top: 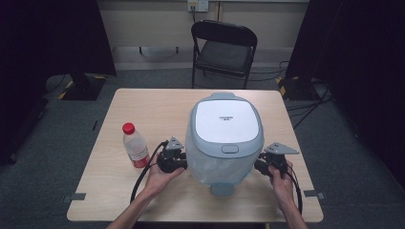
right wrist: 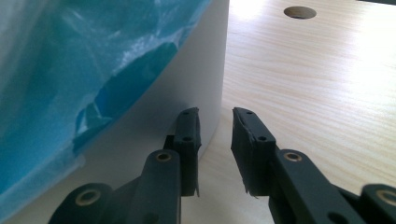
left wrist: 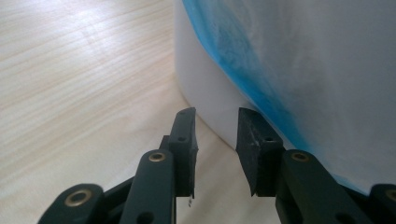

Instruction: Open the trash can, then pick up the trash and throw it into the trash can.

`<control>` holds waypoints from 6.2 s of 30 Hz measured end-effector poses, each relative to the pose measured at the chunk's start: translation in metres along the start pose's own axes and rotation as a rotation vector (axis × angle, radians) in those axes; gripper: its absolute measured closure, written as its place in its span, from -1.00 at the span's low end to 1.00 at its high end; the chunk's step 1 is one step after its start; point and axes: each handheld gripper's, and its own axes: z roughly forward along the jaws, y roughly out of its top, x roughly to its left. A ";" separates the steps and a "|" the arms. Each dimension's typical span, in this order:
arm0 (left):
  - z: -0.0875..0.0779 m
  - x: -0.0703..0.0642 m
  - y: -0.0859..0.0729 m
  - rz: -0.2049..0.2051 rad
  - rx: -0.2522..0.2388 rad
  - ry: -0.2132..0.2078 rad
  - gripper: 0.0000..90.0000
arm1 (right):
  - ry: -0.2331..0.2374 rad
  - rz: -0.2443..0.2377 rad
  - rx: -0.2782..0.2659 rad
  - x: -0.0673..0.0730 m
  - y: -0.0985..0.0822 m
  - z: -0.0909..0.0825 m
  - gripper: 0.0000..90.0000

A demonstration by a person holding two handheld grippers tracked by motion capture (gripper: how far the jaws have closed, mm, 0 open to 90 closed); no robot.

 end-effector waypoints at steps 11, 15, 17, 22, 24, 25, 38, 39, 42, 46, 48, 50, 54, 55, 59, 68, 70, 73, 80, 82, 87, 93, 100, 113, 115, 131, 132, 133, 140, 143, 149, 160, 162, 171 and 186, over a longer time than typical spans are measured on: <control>-0.019 -0.004 -0.017 0.002 -0.003 -0.033 0.49 | 0.030 -0.012 0.019 0.020 -0.006 -0.011 0.52; -0.022 -0.006 -0.019 0.007 -0.009 -0.013 0.33 | -0.018 -0.029 0.026 0.022 -0.006 -0.014 0.09; -0.023 -0.006 -0.018 0.053 -0.017 0.006 0.34 | -0.053 0.002 0.028 0.017 -0.007 -0.013 -0.32; -0.029 -0.004 -0.018 0.021 -0.026 0.011 0.25 | -0.084 0.012 0.090 0.007 -0.011 -0.009 -0.50; -0.034 -0.003 -0.018 0.006 -0.029 -0.002 0.20 | -0.100 0.037 0.136 0.000 -0.019 -0.011 -0.58; -0.040 -0.004 -0.019 0.007 -0.032 0.003 0.17 | -0.107 0.034 0.150 -0.002 -0.022 -0.012 -0.58; -0.102 -0.003 -0.004 -0.013 -0.161 -0.053 -0.03 | -0.148 0.022 0.215 -0.012 -0.051 -0.015 -0.69; -0.107 -0.003 -0.001 -0.009 -0.172 -0.081 -0.03 | -0.148 0.018 0.211 -0.012 -0.052 -0.014 -0.69; -0.122 -0.007 0.007 0.021 -0.211 -0.099 -0.04 | -0.145 0.016 0.211 -0.013 -0.052 -0.014 -0.70; -0.140 -0.009 0.020 0.023 -0.274 -0.133 -0.06 | -0.145 0.015 0.212 -0.013 -0.052 -0.014 -0.70; -0.149 -0.008 0.028 0.025 -0.305 -0.136 -0.07 | -0.145 0.015 0.212 -0.013 -0.052 -0.014 -0.70; -0.157 -0.007 0.036 0.008 -0.353 -0.151 -0.08 | -0.145 0.015 0.212 -0.013 -0.052 -0.014 -0.70; -0.172 -0.012 0.054 0.037 -0.401 -0.172 -0.06 | -0.145 0.015 0.212 -0.013 -0.052 -0.014 -0.70; -0.175 -0.017 0.063 0.069 -0.408 -0.177 0.05 | -0.145 0.015 0.212 -0.013 -0.052 -0.014 -0.70; -0.177 -0.031 0.078 0.116 -0.414 -0.204 0.28 | -0.145 0.015 0.212 -0.013 -0.052 -0.014 -0.70; -0.144 -0.082 0.114 0.212 -0.337 -0.380 0.93 | -0.147 0.016 0.212 -0.013 -0.052 -0.014 -0.70; -0.139 -0.087 0.116 0.219 -0.320 -0.392 0.97 | -0.147 0.016 0.212 -0.013 -0.052 -0.014 -0.71; -0.126 -0.099 0.118 0.233 -0.291 -0.423 1.00 | -0.147 0.016 0.212 -0.013 -0.052 -0.014 -0.71; -0.115 -0.112 0.120 0.252 -0.257 -0.418 1.00 | -0.147 0.016 0.212 -0.013 -0.052 -0.014 -0.71; -0.114 -0.112 0.120 0.251 -0.253 -0.428 1.00 | -0.147 0.016 0.212 -0.013 -0.052 -0.014 -0.70; -0.115 -0.116 0.118 0.267 -0.258 -0.409 1.00 | -0.145 0.019 0.213 -0.012 -0.052 -0.013 -0.73; -0.115 -0.119 0.117 0.280 -0.255 -0.401 1.00 | -0.150 0.020 0.214 -0.012 -0.052 -0.013 -0.74; -0.114 -0.115 0.117 0.258 -0.258 -0.430 1.00 | -0.150 0.020 0.215 -0.012 -0.052 -0.013 -0.74; -0.131 -0.086 0.106 0.191 -0.329 -0.422 0.61 | -0.150 0.020 0.215 -0.012 -0.051 -0.013 -0.74; -0.142 -0.075 0.104 0.182 -0.350 -0.383 0.47 | -0.150 0.021 0.215 -0.012 -0.051 -0.013 -0.74; -0.185 -0.013 0.083 0.108 -0.410 -0.130 -0.36 | -0.151 0.025 0.216 -0.011 -0.051 -0.012 -0.75; -0.185 -0.013 0.083 0.108 -0.410 -0.130 -0.38 | -0.151 0.025 0.216 -0.011 -0.051 -0.012 -0.75; -0.187 -0.008 0.082 0.096 -0.408 -0.120 -0.38 | -0.152 0.025 0.216 -0.011 -0.051 -0.012 -0.75; -0.200 0.015 0.078 0.065 -0.423 -0.048 -0.64 | -0.154 0.026 0.216 -0.011 -0.051 -0.011 -0.75; -0.208 0.026 0.072 0.033 -0.437 0.000 -0.65 | -0.154 0.026 0.216 -0.011 -0.051 -0.011 -0.76; -0.211 0.040 0.063 0.003 -0.424 0.039 -0.65 | -0.153 0.026 0.216 -0.011 -0.051 -0.011 -0.76; -0.215 0.068 0.042 -0.031 -0.380 0.099 -0.65 | -0.154 0.026 0.216 -0.011 -0.051 -0.011 -0.76; -0.213 0.071 0.038 -0.038 -0.366 0.109 -0.65 | -0.154 0.026 0.216 -0.011 -0.051 -0.011 -0.76; -0.193 0.083 0.018 -0.048 -0.284 0.126 -0.65 | -0.154 0.026 0.216 -0.011 -0.050 -0.011 -0.76; -0.135 0.093 -0.029 -0.089 -0.117 0.140 -0.65 | -0.154 0.026 0.216 -0.011 -0.051 -0.011 -0.76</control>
